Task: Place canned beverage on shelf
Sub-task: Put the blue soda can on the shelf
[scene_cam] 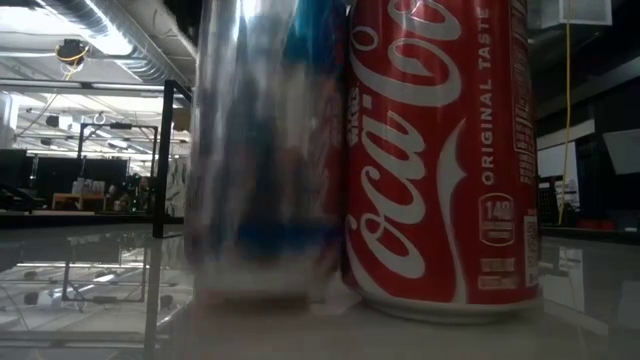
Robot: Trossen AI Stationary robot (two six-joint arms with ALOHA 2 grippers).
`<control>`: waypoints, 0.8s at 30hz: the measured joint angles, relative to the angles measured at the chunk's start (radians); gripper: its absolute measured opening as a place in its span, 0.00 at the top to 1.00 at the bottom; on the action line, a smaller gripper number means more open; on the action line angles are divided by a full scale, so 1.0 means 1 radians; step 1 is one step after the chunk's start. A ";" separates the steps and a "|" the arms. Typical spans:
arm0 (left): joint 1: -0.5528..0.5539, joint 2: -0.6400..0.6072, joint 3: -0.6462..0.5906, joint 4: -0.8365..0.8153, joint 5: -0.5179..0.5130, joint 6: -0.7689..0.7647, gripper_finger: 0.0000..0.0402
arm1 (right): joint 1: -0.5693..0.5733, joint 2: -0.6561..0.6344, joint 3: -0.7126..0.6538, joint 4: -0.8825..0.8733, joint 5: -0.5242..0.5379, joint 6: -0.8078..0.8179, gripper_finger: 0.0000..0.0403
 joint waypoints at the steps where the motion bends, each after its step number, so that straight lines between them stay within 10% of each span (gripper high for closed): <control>1: 0.000 -0.015 0.000 0.004 -0.003 0.000 0.42 | 0.000 0.000 0.000 0.000 0.000 0.000 0.29; 24: 0.259 -0.481 0.000 -0.048 -0.020 0.295 0.43 | 0.000 0.000 0.000 0.001 0.000 0.000 0.29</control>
